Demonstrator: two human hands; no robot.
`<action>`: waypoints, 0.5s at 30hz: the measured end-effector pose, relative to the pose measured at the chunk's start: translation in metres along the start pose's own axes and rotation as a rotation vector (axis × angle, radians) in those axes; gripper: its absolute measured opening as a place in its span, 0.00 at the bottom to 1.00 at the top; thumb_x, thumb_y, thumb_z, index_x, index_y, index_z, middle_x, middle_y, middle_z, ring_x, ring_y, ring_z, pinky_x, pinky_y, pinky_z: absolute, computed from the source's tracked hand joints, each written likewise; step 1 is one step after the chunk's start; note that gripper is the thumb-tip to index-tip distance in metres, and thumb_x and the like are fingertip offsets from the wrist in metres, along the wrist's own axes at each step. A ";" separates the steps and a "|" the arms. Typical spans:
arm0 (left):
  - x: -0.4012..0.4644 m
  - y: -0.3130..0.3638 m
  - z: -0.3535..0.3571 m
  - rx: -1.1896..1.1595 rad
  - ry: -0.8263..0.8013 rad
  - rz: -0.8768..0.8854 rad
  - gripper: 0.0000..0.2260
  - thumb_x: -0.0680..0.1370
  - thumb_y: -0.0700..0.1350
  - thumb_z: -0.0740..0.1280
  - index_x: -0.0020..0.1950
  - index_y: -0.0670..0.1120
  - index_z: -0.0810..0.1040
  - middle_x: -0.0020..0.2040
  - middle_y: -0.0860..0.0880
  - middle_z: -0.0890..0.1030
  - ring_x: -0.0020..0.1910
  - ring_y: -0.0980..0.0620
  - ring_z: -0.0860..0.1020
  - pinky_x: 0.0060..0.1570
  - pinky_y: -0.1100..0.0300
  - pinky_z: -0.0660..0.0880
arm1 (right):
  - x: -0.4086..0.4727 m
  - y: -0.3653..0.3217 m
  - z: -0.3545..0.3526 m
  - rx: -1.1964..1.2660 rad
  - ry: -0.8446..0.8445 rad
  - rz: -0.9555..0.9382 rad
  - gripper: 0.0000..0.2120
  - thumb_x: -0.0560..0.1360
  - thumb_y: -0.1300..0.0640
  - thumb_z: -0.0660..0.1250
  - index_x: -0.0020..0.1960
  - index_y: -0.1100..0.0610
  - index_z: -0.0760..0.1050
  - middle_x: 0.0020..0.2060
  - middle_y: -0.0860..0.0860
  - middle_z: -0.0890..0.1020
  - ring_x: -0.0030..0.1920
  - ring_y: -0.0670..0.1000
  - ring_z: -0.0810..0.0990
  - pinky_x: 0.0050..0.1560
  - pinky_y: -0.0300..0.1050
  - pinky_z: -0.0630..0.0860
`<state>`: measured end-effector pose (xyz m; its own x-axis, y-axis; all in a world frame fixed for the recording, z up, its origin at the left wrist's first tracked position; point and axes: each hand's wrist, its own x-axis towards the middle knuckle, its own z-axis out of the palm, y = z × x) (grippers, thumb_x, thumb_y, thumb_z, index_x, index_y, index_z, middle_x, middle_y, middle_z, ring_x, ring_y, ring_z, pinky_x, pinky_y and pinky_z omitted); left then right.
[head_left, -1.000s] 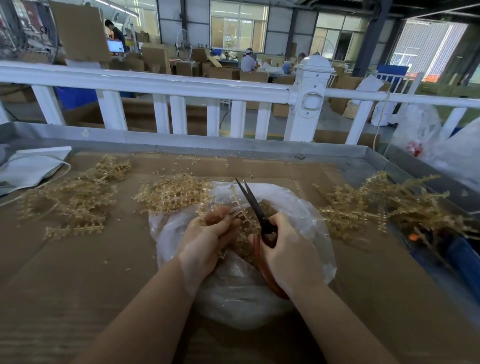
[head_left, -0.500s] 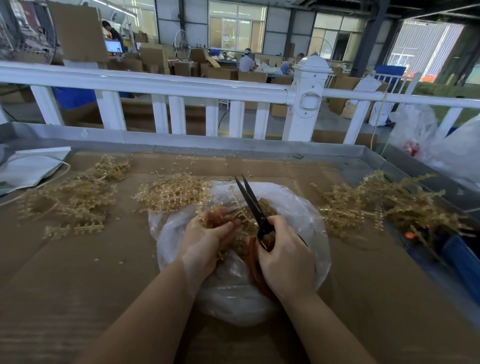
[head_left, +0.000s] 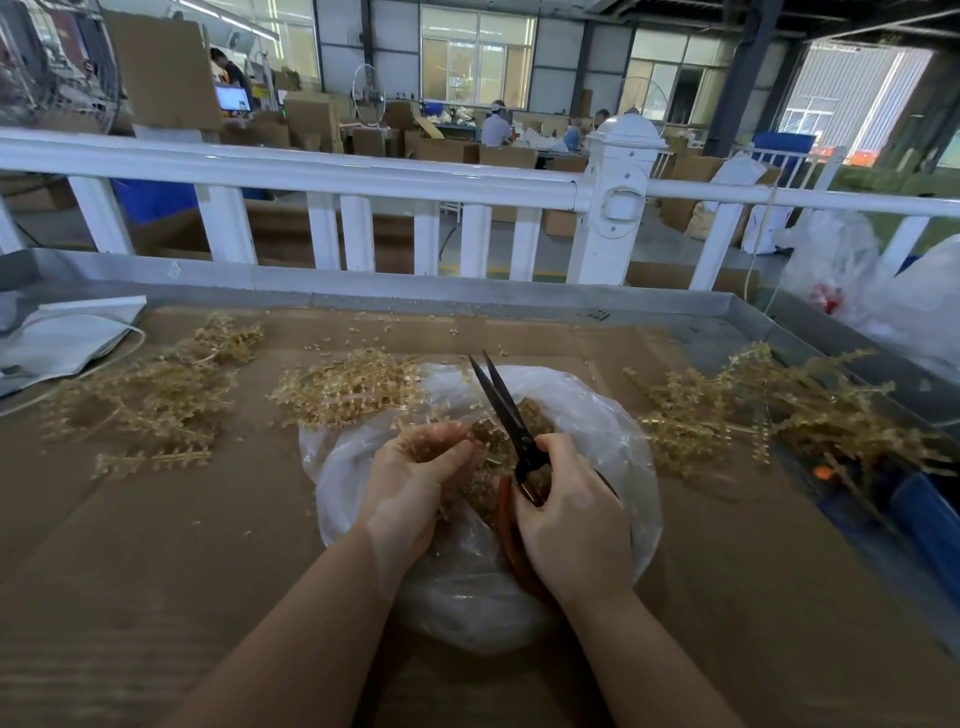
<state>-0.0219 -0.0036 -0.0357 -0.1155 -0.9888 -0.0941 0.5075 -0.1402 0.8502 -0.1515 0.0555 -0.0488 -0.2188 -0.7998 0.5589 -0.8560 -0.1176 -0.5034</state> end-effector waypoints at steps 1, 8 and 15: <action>0.000 0.000 0.001 -0.022 0.003 -0.011 0.07 0.73 0.27 0.65 0.45 0.38 0.78 0.38 0.44 0.83 0.37 0.52 0.83 0.35 0.64 0.79 | 0.000 0.000 0.000 -0.002 0.003 -0.001 0.12 0.72 0.55 0.72 0.53 0.53 0.74 0.41 0.46 0.81 0.42 0.45 0.80 0.40 0.30 0.68; 0.001 -0.002 0.003 -0.008 0.016 0.031 0.07 0.78 0.31 0.61 0.46 0.42 0.74 0.36 0.45 0.80 0.35 0.52 0.81 0.35 0.60 0.80 | 0.000 0.001 0.001 -0.016 0.005 0.000 0.13 0.72 0.54 0.72 0.54 0.52 0.74 0.41 0.46 0.81 0.42 0.45 0.79 0.40 0.31 0.69; -0.001 0.000 0.002 -0.004 0.000 0.039 0.15 0.70 0.24 0.66 0.50 0.41 0.74 0.39 0.43 0.79 0.39 0.49 0.81 0.37 0.61 0.80 | 0.000 0.002 0.001 -0.013 0.006 -0.003 0.13 0.72 0.54 0.72 0.54 0.52 0.74 0.42 0.46 0.82 0.43 0.45 0.80 0.41 0.30 0.69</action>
<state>-0.0230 -0.0027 -0.0344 -0.0955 -0.9935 -0.0612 0.5152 -0.1019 0.8510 -0.1525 0.0546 -0.0506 -0.2192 -0.7960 0.5642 -0.8628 -0.1119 -0.4930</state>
